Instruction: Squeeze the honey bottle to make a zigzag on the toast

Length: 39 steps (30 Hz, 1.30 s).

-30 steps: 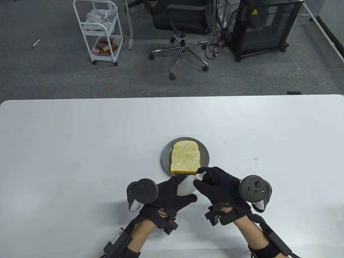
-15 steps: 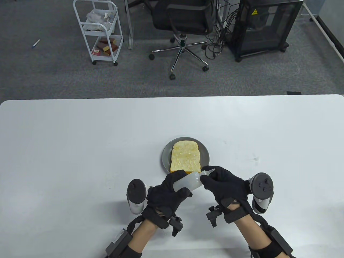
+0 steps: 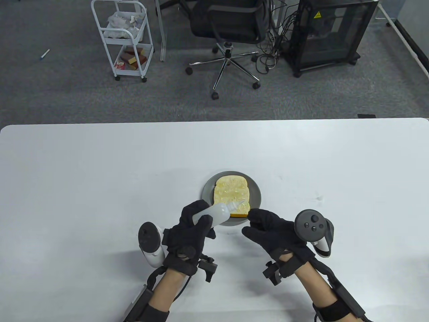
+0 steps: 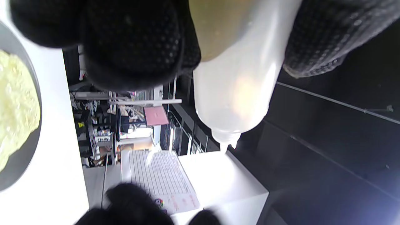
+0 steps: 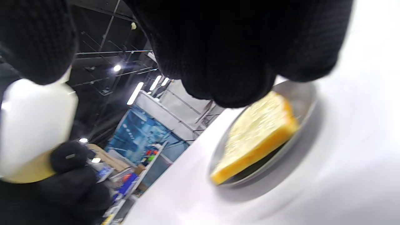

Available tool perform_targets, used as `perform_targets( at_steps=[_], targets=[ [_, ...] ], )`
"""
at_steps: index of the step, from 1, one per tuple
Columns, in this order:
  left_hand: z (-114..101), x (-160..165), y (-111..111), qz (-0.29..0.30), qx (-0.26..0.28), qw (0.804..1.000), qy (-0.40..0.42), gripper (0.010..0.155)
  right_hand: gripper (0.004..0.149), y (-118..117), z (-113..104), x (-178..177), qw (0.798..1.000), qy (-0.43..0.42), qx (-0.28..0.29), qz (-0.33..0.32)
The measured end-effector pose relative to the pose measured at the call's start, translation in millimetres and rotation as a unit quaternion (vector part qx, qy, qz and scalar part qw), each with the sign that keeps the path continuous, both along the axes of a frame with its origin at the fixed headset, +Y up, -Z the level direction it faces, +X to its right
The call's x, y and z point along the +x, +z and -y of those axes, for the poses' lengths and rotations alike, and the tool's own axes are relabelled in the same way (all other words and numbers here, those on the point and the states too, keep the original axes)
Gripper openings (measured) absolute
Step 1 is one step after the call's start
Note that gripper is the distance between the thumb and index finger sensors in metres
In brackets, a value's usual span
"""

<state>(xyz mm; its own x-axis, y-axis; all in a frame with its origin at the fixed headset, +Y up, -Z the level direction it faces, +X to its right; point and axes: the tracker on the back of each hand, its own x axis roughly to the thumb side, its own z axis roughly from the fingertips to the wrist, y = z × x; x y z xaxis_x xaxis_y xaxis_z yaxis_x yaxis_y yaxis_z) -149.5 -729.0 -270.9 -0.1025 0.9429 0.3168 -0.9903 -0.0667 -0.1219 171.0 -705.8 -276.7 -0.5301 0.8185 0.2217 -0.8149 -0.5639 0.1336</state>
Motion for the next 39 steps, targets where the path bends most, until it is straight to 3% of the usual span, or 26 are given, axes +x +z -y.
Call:
perform_targets(
  at_steps=[6, 13, 18, 23, 31, 39],
  targets=[
    [2.1, -17.1, -6.8, -0.022, -0.014, 0.999, 0.018, 0.069, 0.076, -46.8, 17.5, 16.3, 0.987, 0.117, -0.034, 0.104],
    [3.3, -21.6, -9.5, -0.023, -0.027, 0.999, 0.030, 0.071, 0.069, -99.5, 29.7, -1.2, 0.964, 0.210, -0.081, 0.144],
    [3.6, -24.1, -9.7, -0.026, -0.030, 0.999, 0.035, 0.071, 0.067, -122.4, 39.7, -12.1, 0.933, 0.291, -0.113, 0.180],
    [4.2, -25.1, -9.9, -0.026, -0.038, 0.998, 0.032, 0.070, 0.062, -133.6, 48.6, -20.0, 0.919, 0.324, -0.130, 0.181],
    [4.9, -28.4, -10.1, -0.041, -0.045, 0.998, 0.024, 0.070, 0.054, -140.3, 56.6, -25.6, 0.917, 0.324, -0.137, 0.187],
    [6.0, -29.3, -10.9, -0.045, -0.054, 0.997, 0.021, 0.070, 0.049, -142.3, 71.7, 0.4, 0.945, 0.150, -0.227, 0.184]
  ],
)
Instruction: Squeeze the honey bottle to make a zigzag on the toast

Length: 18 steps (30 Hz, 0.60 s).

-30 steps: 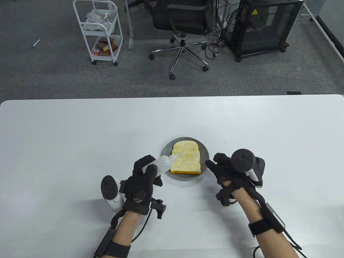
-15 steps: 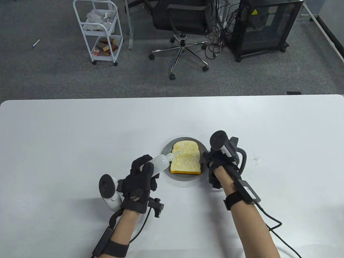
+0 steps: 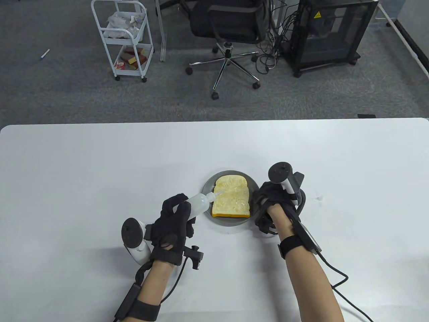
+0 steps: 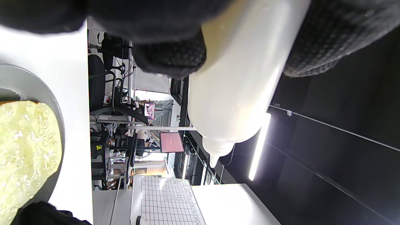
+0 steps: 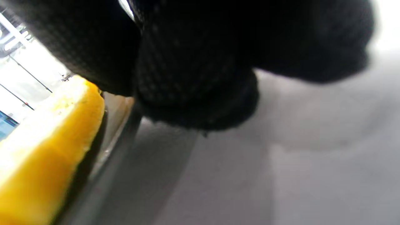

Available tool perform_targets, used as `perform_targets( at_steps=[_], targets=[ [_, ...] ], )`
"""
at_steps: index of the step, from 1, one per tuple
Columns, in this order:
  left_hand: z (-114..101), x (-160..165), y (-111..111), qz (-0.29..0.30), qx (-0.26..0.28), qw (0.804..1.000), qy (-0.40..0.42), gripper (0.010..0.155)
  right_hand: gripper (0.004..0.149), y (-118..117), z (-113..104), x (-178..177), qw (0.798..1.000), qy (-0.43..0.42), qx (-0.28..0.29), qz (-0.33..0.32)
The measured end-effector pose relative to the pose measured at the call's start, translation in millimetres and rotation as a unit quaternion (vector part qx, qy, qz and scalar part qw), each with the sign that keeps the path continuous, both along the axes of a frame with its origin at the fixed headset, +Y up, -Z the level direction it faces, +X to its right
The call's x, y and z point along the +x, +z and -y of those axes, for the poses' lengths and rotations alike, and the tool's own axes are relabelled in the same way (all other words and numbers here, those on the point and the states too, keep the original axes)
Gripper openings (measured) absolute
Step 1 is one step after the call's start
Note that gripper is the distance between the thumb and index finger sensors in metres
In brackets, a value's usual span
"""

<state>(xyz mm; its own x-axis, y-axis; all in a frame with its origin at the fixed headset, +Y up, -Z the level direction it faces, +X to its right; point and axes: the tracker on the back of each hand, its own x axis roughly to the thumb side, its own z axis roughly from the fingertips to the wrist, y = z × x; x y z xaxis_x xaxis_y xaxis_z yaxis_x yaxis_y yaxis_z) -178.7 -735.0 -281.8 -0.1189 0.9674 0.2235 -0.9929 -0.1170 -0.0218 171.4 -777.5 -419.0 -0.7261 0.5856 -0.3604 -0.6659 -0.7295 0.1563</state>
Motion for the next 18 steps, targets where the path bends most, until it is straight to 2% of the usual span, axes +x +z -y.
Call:
perform_targets(
  at_steps=[3, 7, 11, 15, 18],
  targets=[
    [1.0, -0.3, 0.1, -0.003, -0.002, 1.000, -0.003, 0.070, 0.048, 1.6, 4.1, 10.7, 0.997, -0.078, 0.000, 0.028],
    [0.5, -0.8, 0.3, -0.004, -0.002, 1.000, -0.002, 0.070, 0.047, 2.8, 8.2, 18.8, 0.982, -0.189, -0.024, 0.007],
    [-4.7, -2.7, 2.0, -0.007, 0.006, 1.000, 0.002, 0.070, 0.046, 8.7, 1.0, 20.7, 0.977, -0.212, 0.001, -0.014],
    [-10.8, -3.1, 4.4, -0.012, 0.016, 1.000, -0.011, 0.070, 0.054, 21.0, -20.7, 21.2, 0.972, -0.224, 0.037, -0.056],
    [-15.6, -1.5, 7.3, -0.015, 0.025, 0.999, -0.020, 0.070, 0.057, 34.4, -35.2, 24.0, 0.968, -0.239, 0.060, -0.057]
  ],
)
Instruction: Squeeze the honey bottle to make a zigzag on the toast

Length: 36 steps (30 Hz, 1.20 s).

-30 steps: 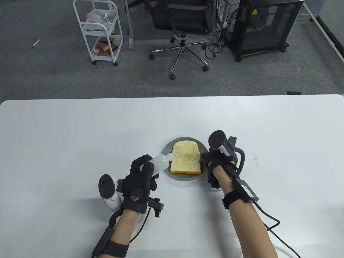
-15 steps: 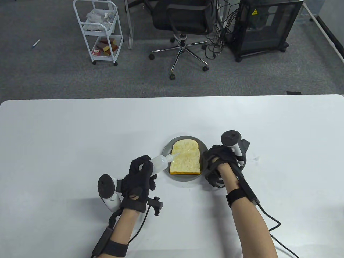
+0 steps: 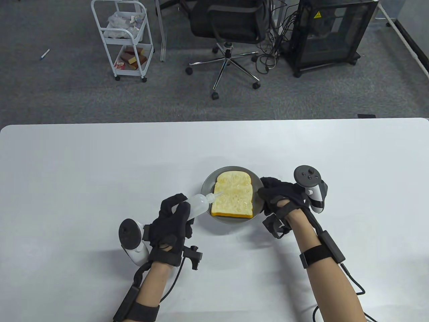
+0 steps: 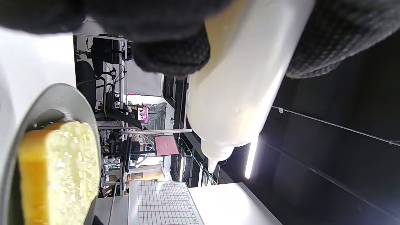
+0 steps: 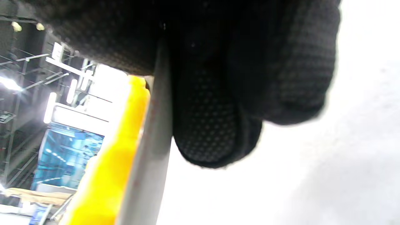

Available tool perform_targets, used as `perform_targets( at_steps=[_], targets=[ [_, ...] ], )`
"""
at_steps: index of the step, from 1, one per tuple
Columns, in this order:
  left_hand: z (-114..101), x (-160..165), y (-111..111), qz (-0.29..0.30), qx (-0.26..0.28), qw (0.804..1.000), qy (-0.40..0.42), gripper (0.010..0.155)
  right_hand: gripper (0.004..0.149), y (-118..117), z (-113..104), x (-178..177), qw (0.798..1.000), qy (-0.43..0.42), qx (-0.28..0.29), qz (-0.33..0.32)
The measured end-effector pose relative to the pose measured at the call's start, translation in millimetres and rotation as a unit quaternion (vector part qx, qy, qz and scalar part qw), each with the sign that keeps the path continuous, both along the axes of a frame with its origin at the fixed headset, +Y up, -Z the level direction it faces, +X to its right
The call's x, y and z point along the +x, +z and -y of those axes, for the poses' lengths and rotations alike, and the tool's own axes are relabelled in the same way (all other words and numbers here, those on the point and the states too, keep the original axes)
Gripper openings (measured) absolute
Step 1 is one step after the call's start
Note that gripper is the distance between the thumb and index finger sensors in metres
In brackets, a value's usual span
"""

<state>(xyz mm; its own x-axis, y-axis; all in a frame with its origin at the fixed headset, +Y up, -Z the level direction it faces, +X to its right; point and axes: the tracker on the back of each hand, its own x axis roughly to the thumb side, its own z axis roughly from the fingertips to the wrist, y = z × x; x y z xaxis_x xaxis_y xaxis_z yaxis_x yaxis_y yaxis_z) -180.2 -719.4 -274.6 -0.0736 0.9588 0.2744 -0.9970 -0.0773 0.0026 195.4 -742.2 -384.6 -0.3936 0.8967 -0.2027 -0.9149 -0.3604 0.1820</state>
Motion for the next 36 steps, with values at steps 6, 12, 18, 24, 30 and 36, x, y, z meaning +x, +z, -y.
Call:
perform_targets(
  at_steps=[6, 12, 18, 24, 30, 36],
  targets=[
    [-12.0, 5.0, 7.3, -0.003, 0.021, 0.999, -0.028, 0.070, 0.057, 36.3, -12.5, 9.5, 0.999, -0.011, 0.033, -0.013],
    [-24.4, 9.4, 15.3, -0.022, 0.044, 0.995, -0.088, 0.069, 0.057, 72.2, -8.0, 15.6, 0.999, -0.028, 0.043, -0.018],
    [-34.5, 15.5, 22.4, -0.042, 0.064, 0.983, -0.170, 0.069, 0.057, 91.7, 1.2, 8.0, 0.998, -0.038, 0.045, -0.034],
    [-41.3, 24.2, 25.8, -0.056, 0.086, 0.961, -0.257, 0.069, 0.056, 100.4, 6.4, -3.9, 0.997, -0.033, 0.045, -0.058],
    [-48.0, 35.1, 31.9, -0.066, 0.101, 0.939, -0.322, 0.068, 0.056, 102.8, 12.8, -10.3, 0.997, -0.019, 0.041, -0.062],
    [-53.1, 50.2, 35.2, -0.069, 0.104, 0.914, -0.386, 0.067, 0.056, 105.1, 17.6, -18.1, 0.996, -0.007, 0.037, -0.076]
  ],
)
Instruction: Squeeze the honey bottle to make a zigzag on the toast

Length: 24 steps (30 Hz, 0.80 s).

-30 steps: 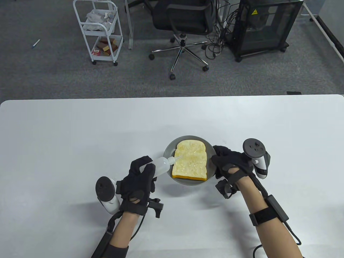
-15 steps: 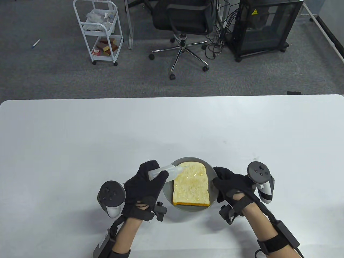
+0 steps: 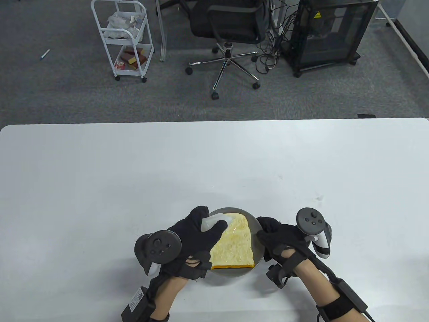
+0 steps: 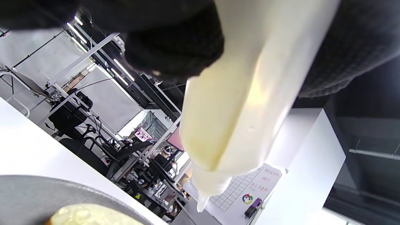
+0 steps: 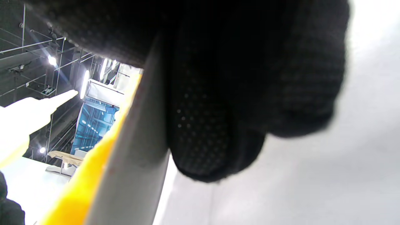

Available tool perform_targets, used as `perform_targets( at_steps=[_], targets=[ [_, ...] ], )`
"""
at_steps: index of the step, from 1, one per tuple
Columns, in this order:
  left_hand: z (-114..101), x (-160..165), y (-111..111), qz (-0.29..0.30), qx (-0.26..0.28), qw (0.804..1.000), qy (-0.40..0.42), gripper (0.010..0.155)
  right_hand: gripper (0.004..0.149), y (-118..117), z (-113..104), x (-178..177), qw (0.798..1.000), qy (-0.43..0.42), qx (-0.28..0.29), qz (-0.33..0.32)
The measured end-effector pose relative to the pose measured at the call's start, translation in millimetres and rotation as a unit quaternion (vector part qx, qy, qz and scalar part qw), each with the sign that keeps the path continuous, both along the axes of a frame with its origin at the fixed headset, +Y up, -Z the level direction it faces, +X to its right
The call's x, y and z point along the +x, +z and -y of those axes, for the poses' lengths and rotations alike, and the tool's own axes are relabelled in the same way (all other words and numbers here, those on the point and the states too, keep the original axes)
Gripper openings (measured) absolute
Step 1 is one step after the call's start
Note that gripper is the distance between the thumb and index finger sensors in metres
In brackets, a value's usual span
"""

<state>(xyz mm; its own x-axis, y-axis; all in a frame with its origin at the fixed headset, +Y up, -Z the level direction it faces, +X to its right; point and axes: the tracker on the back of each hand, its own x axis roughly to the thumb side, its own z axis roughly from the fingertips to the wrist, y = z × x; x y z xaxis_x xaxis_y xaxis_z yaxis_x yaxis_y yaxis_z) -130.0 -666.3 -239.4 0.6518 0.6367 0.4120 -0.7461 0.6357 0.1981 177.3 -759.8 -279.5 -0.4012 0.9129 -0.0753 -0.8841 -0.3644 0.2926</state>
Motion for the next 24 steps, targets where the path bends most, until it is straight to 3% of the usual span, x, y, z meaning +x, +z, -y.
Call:
perform_targets(
  at_steps=[7, 24],
  targets=[
    [-3.1, 12.2, -0.8, -0.004, -0.004, 0.998, -0.055, 0.068, 0.056, 2.0, 3.1, -4.7, 1.000, 0.003, -0.005, -0.007],
    [-0.3, 22.2, -11.6, -0.008, -0.013, 0.996, -0.086, 0.067, 0.056, 3.5, 5.8, -9.8, 1.000, 0.012, -0.008, -0.018]
  ],
)
